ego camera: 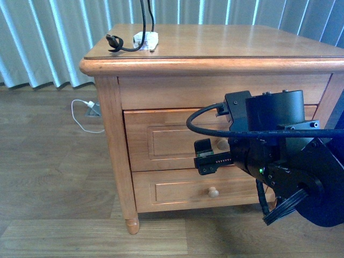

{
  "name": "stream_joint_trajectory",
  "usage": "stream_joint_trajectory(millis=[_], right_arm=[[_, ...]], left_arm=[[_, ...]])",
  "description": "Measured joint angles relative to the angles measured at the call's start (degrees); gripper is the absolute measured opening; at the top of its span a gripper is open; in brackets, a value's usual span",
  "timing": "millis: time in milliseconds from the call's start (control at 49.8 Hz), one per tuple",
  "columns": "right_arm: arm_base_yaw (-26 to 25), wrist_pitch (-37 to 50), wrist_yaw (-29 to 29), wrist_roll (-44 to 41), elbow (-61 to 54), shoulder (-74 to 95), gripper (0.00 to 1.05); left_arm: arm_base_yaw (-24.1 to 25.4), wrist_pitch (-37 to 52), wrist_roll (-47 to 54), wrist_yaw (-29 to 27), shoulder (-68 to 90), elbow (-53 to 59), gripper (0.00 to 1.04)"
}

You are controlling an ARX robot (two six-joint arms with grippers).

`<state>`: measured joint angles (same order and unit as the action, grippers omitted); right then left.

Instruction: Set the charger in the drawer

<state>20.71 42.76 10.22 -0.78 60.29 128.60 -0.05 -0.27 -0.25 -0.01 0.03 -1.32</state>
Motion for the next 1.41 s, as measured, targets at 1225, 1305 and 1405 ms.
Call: stream_joint_trajectory(millis=[1225, 1305, 1405], right_arm=[[1.5, -12.9, -5.0, 3.0, -15.2, -15.1, 0.22], [1.5, -16.8, -7.6, 2.3, -20.2, -20.5, 0.21], [1.6, -20.3, -9.9, 0.7, -24.5, -25.2, 0.21]], left_arm=[[0.0, 0.0, 0.0, 0.0, 0.0, 0.0, 0.99], [0.0, 0.0, 0.0, 0.0, 0.0, 0.0, 0.99], [0.0, 0.0, 0.0, 0.0, 0.0, 0.0, 0.99]])
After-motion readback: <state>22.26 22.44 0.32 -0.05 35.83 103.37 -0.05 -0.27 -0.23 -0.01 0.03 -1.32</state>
